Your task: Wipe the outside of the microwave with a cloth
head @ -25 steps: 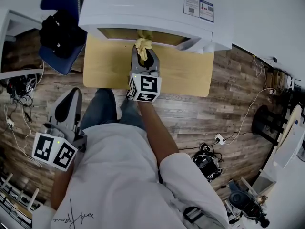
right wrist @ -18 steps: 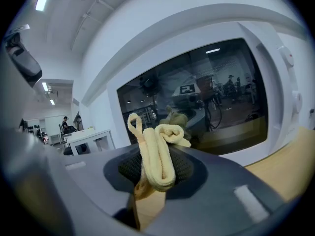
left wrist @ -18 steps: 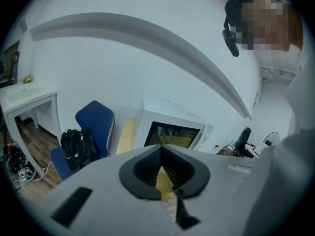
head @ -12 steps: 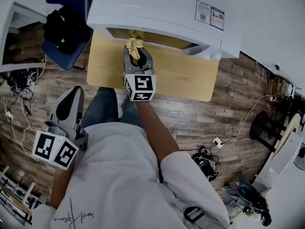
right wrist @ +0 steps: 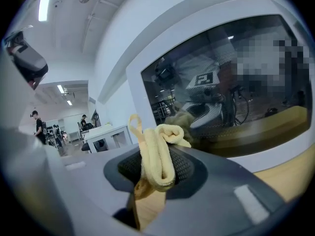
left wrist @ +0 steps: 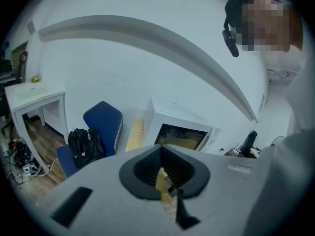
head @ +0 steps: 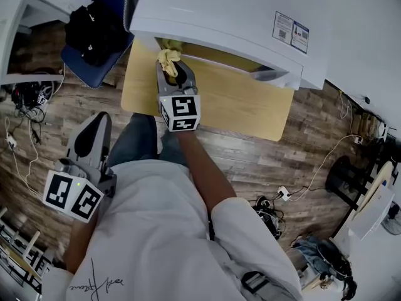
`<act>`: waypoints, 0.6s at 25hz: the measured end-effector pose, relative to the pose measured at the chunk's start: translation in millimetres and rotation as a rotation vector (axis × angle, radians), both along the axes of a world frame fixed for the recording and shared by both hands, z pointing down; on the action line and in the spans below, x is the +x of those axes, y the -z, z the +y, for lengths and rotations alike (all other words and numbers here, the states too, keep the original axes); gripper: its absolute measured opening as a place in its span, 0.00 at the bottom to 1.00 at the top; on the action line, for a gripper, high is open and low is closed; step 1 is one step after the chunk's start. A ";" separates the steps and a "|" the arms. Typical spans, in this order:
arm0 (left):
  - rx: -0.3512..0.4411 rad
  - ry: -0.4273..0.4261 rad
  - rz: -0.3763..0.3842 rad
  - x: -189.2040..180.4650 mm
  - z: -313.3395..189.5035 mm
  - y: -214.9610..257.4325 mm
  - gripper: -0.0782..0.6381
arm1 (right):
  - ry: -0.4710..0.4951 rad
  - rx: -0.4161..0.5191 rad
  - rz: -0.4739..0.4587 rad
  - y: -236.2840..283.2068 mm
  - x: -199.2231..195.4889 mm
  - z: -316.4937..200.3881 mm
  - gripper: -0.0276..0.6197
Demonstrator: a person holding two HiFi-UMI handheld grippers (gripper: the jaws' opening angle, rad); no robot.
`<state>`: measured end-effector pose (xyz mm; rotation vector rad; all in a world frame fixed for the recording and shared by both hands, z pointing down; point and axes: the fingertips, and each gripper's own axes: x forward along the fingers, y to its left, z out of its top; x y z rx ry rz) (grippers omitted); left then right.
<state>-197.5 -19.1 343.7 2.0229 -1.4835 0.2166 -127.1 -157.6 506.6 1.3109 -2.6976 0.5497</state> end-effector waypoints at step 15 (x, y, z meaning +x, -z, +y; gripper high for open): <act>-0.002 0.021 0.013 -14.9 -3.4 -0.1 0.10 | 0.127 -0.024 -0.045 7.0 -65.3 7.4 0.21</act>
